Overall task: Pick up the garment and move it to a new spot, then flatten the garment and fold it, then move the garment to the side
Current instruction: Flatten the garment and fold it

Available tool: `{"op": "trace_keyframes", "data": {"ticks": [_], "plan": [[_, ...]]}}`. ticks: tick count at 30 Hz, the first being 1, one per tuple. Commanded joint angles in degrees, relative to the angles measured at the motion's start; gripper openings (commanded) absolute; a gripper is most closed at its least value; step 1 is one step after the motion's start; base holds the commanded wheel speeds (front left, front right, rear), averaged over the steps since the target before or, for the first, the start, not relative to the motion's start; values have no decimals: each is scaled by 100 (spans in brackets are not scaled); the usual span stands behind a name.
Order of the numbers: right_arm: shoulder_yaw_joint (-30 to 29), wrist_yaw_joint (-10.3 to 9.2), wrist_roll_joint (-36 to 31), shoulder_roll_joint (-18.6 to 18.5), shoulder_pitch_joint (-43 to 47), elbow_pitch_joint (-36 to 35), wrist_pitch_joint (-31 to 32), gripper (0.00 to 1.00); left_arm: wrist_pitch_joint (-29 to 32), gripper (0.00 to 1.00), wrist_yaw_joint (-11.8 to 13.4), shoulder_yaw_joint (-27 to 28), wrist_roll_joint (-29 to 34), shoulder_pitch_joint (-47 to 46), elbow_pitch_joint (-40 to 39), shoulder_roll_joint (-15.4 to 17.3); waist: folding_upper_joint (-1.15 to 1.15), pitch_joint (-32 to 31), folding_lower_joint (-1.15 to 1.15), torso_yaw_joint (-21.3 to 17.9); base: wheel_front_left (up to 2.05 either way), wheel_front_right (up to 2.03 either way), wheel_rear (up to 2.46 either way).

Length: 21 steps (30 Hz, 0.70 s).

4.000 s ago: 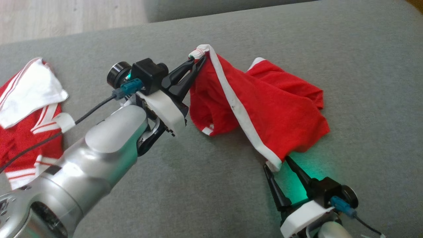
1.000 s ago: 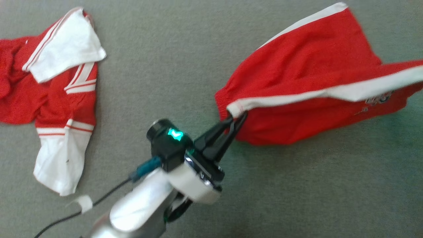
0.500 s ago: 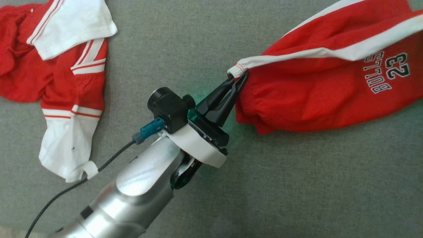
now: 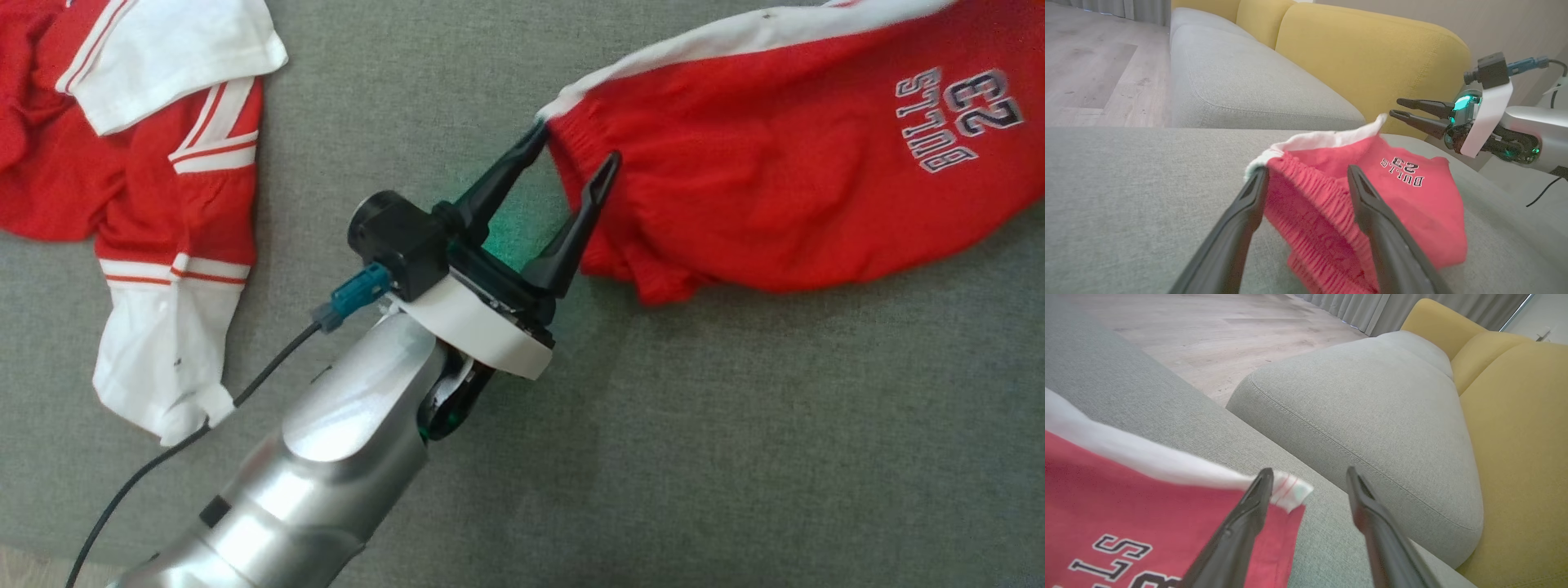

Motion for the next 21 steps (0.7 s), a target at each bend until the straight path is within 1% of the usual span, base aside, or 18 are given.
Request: {"op": "trace_keyframes", "data": {"ticks": [1,5,7,8,10,12,15,17,19,21], "plan": [[-8,37,-18,-85,69,-42,-89,100,-29,100,9,217,53,-27,-149,50,0,-23,0,3,0,0,0],[-127,37,132,127,180,323,-345,100,-29,100,9,498,275,200,-236,-8,0,-124,0,7,0,0,0],[-264,37,383,294,324,521,-402,100,-29,100,15,812,553,379,-327,-59,0,-182,0,6,0,0,0],[-329,37,517,375,398,615,-409,100,-29,100,64,1008,733,487,-410,-96,0,-203,0,6,0,0,0],[-407,37,792,524,542,823,-326,100,-29,100,265,1404,1136,736,-665,-181,0,-246,0,18,0,0,0],[-481,37,1085,677,635,1045,-191,100,-29,100,524,1769,1537,1021,-1024,-259,0,-281,0,49,0,0,0],[-564,37,1516,870,688,1386,91,100,-29,100,916,2156,2026,1467,-1628,-325,0,-326,0,126,0,0,0],[-581,37,1767,955,697,1606,300,100,-29,100,1175,2251,2239,1730,-2033,-339,0,-347,0,196,0,0,0],[-596,37,2068,1037,718,1816,571,100,-29,100,1450,2188,2295,1951,-2420,-342,0,-375,0,276,0,0,0],[-576,37,2357,1083,768,1970,853,100,-29,100,1631,2049,2391,2116,-2682,-343,0,-420,0,365,0,0,0]]}}
